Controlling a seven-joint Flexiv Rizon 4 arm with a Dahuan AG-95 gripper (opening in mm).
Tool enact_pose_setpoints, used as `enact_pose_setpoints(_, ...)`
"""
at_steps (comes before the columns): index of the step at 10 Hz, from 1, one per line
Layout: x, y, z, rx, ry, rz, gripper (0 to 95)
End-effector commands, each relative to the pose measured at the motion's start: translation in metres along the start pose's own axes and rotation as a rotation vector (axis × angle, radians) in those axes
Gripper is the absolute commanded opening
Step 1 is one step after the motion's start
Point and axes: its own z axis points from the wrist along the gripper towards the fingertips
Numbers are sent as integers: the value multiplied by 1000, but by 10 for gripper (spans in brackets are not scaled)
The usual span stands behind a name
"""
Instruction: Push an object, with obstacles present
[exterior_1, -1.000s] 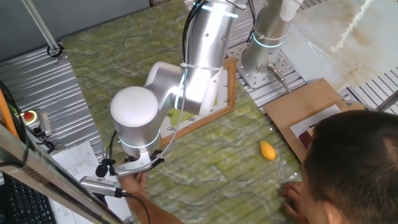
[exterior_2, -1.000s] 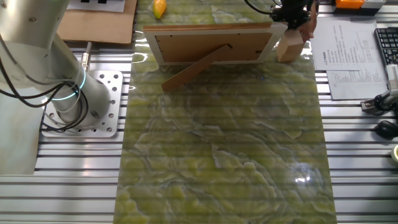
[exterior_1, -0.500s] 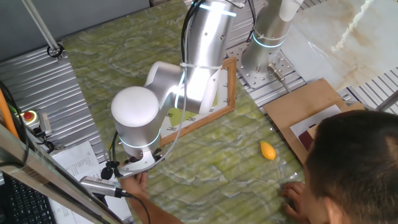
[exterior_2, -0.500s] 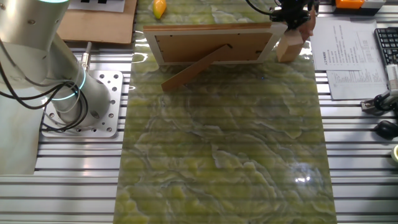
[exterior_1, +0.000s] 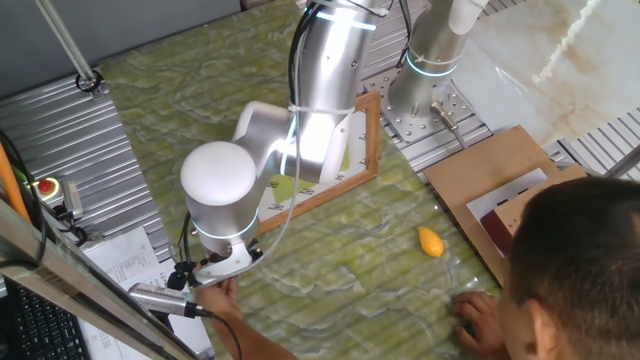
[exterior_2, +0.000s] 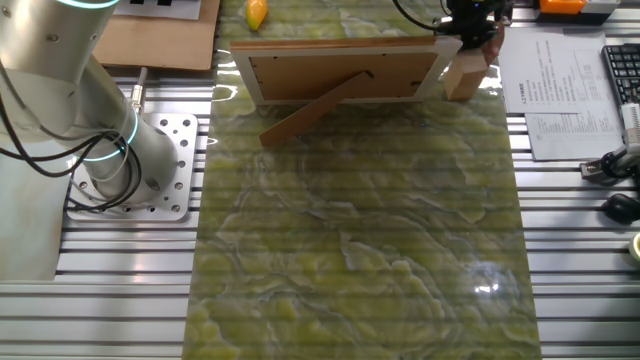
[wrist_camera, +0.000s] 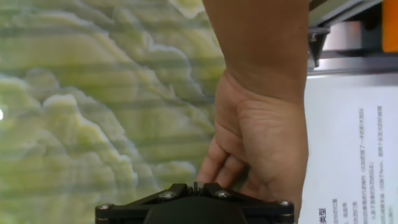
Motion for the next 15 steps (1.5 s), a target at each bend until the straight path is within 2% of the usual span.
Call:
enact_pose_setpoints(1, 1, 0, 1, 0, 10, -20, 0)
enact_pose_setpoints(4, 7, -1, 1, 2, 29, -38, 0)
enact_pose_setpoints(6, 15, -2, 2, 2, 30, -50, 0)
enact_pose_setpoints(9, 17, -3, 5, 2, 32, -44, 0)
enact_pose_setpoints(12, 17, -3, 6, 2, 48, -55, 0)
enact_pose_setpoints(15, 24, -4, 4, 2, 64, -55, 0)
